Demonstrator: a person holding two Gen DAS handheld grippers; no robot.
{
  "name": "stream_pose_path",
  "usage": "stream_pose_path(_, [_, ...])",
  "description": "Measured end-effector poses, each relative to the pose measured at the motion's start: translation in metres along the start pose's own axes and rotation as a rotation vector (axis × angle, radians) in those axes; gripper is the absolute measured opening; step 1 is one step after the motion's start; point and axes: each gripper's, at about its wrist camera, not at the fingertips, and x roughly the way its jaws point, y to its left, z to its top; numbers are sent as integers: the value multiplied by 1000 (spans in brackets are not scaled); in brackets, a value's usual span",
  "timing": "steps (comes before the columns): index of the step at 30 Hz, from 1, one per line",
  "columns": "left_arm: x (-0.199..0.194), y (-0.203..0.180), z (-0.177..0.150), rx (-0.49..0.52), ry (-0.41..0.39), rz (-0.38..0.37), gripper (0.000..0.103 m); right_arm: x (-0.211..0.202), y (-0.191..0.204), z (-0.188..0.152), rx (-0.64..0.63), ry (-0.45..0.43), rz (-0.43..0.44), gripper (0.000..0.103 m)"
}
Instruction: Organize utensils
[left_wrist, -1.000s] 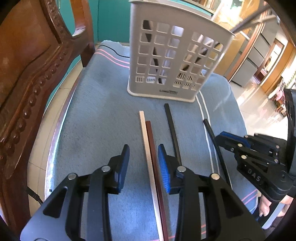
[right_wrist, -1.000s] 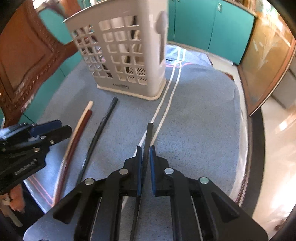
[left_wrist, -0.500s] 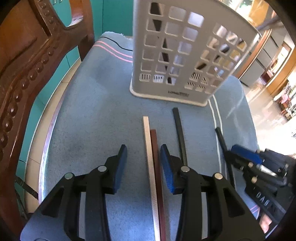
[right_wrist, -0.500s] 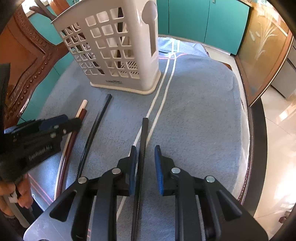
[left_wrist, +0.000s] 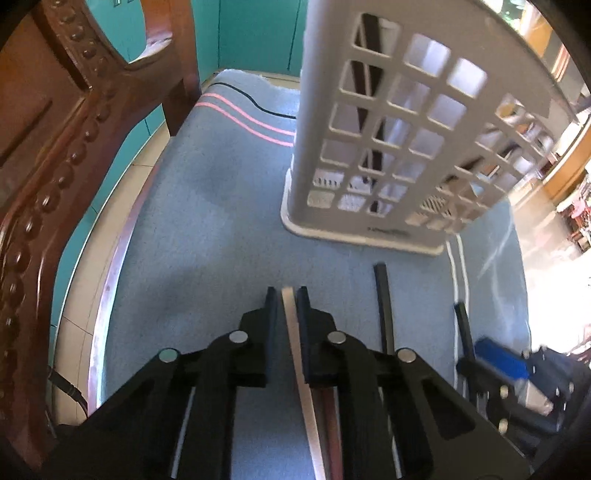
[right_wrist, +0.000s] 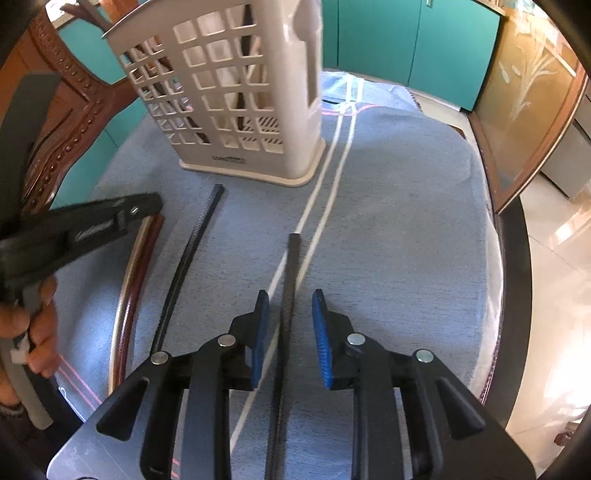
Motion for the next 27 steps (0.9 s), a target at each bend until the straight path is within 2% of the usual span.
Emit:
stream_pose_path(6, [-7,-4,-20,57,6,58,12,1,3,2,-13,5,-20,24])
stream_pose_path(10, [-11,-11,-32,87,14,71,22,2,10,1,-31,6,-44,25])
stream_pose_path(12, [-12,-11,-36,94,20,81,29,3,13,1,-39,7,-54,27])
stream_pose_path(13, [-12,-11,-37,93,22,83,35,3,14,1,-43,5,-59,27])
stream_pose_path(17, [-15,-11,-43,95,17,85,38,6,23,2,-64,-10,-86,28])
stream_pose_path(18, [-14,-10,-43,98,12,86,37,7,27,2,-66,-12,-89,26])
stream_pose_path(19, [-14,-11,-44,100,9,79,32,7,29,3,-66,-14,-82,23])
stream_pose_path(20, [-14,-12,-45,104,4,71,25,7,30,3,-64,-14,-72,12])
stream_pose_path(21, [-13,-18,-47,107,-1,70,20,7,32,3,-63,-11,-59,7])
stream_pose_path(22, [-17,-21,-52,107,-6,68,11,7,34,3,-60,-10,-44,7])
stream_pose_path(23, [-21,-28,-62,104,-12,60,9,7,38,3,-56,-14,-36,7])
stream_pose_path(27, [-34,-30,-65,76,-52,21,7,-6,38,4,-36,-56,2,7])
